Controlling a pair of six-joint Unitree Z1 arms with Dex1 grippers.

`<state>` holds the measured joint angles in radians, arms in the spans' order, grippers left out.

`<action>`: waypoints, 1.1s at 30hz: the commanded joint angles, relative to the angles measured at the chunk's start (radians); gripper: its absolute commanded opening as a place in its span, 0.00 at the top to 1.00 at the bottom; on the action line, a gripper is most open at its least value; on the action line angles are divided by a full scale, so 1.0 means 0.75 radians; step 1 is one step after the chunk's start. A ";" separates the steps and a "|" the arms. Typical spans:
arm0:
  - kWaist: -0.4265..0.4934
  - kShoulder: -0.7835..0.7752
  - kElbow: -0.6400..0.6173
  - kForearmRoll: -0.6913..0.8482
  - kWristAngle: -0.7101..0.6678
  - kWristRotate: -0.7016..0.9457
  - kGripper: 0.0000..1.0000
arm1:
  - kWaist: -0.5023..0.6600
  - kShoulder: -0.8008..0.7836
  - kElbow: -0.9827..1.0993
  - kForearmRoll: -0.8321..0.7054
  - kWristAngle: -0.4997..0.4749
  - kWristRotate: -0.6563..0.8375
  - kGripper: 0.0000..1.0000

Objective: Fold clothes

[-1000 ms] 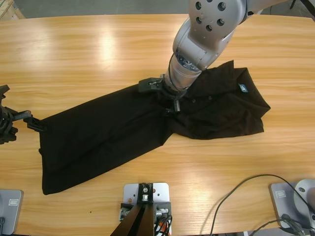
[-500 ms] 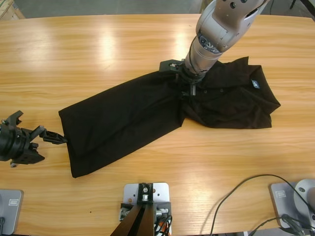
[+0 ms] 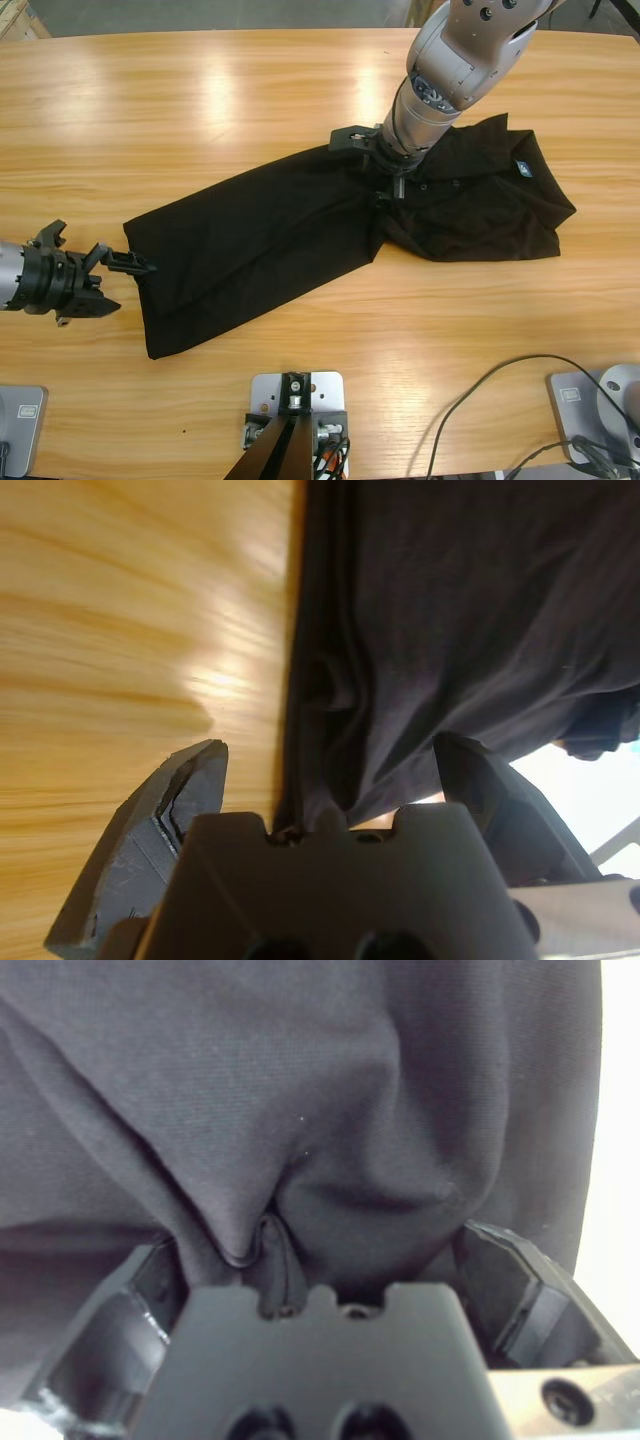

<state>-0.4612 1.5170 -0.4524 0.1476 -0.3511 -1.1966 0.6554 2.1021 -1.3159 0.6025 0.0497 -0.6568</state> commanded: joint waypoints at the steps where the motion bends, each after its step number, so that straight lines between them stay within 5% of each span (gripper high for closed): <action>1: 0.012 0.081 0.049 -0.109 -0.025 -0.002 0.18 | 0.020 -0.125 0.030 0.017 -0.036 0.069 0.00; 6: 0.012 0.093 0.053 -0.119 -0.036 -0.002 0.18 | 0.049 -0.228 -0.080 0.156 -0.060 0.069 0.00; 25: -0.042 0.347 0.088 -0.355 -0.082 0.050 0.19 | 0.025 -0.312 -0.070 0.179 -0.095 0.084 0.00; 33: -0.084 0.431 0.085 -0.509 -0.112 0.106 0.33 | 0.022 -0.311 -0.066 0.173 -0.093 0.086 0.00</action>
<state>-0.4995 1.6822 -0.4378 -0.1823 -0.4142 -1.1651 0.6786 1.8991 -1.3734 0.7299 -0.0044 -0.6098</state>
